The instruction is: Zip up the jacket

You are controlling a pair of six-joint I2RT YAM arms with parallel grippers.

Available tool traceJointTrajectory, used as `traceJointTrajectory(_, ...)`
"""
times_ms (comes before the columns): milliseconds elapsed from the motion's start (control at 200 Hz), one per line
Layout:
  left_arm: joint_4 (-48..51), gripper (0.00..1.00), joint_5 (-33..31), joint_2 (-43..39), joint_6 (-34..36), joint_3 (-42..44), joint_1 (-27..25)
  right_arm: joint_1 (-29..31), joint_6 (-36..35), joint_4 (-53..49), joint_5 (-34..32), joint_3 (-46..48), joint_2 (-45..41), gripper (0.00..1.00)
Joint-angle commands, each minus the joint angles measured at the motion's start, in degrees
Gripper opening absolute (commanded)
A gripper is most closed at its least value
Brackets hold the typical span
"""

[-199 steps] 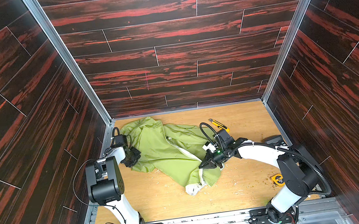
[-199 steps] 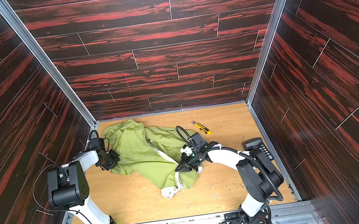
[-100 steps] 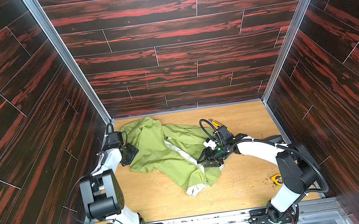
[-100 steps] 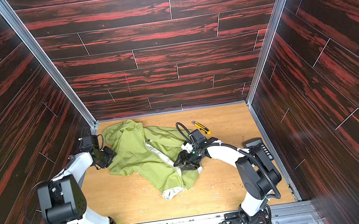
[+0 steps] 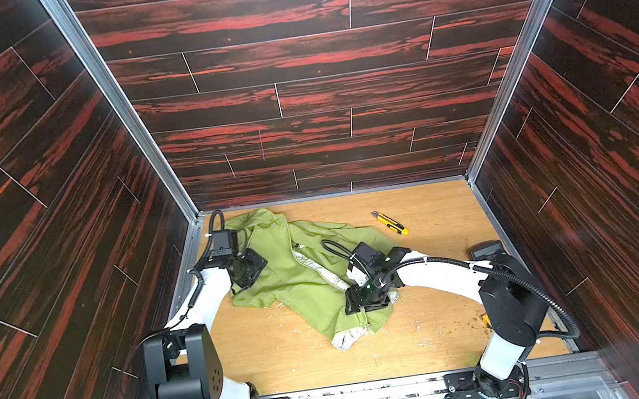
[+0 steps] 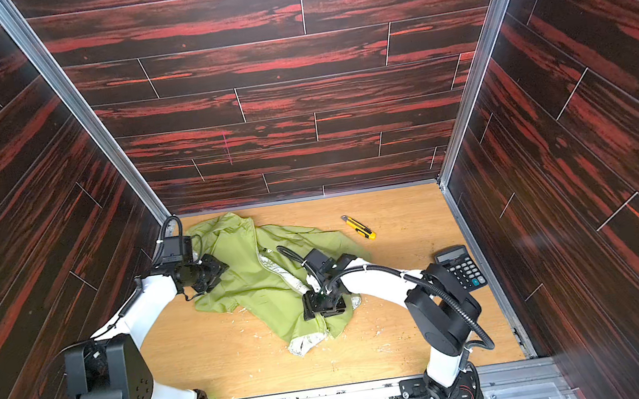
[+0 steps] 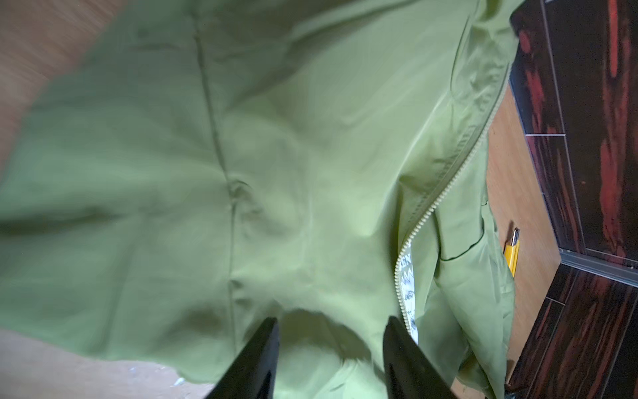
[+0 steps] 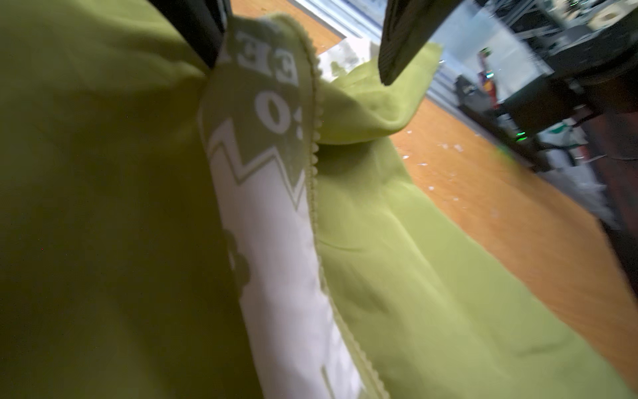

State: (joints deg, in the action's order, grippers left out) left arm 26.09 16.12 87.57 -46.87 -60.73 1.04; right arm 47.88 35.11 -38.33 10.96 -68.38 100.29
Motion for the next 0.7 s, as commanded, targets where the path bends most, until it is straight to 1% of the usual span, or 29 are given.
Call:
traceJointTrajectory(0,-1.54,0.51,0.22,2.86,-2.02,-0.28,-0.55,0.99,1.28,-5.41,-8.1,-1.5,2.67,0.67)
traceJointTrajectory(35,-2.1,0.51,0.25,3.51,-2.31,-0.08,-0.53,1.0,1.75,-5.51,-8.76,-1.41,2.64,0.64)
traceJointTrajectory(140,-3.73,0.48,0.56,5.46,-3.05,0.56,-0.74,1.01,2.92,-5.64,-10.23,-1.45,2.05,0.52)
traceJointTrajectory(225,-4.15,0.45,0.25,7.26,-2.88,0.69,-0.75,1.01,3.74,-5.96,-11.04,-2.05,1.54,0.39)
traceJointTrajectory(306,-4.2,0.42,-0.38,9.2,-2.13,0.59,-0.77,1.0,4.2,-6.09,-10.92,-2.63,0.9,0.27)
traceJointTrajectory(381,-3.83,0.39,-1.12,11.03,-1.14,0.17,-0.69,0.99,4.45,-5.83,-10.11,-2.81,0.16,0.2)
traceJointTrajectory(456,-3.27,0.36,-1.79,12.44,0.04,-0.57,-0.58,1.02,4.53,-5.62,-9.01,-2.89,-0.54,0.11)
traceJointTrajectory(586,-2.73,0.35,-2.45,15.93,1.48,-1.39,0.29,0.99,4.48,-4.4,-6.08,-2.25,-2.21,0.02)
traceJointTrajectory(696,-2.14,0.34,-2.78,17.69,2.73,-1.85,2.04,0.92,3.85,-1.57,-1.19,-1.11,-4.43,0.0)
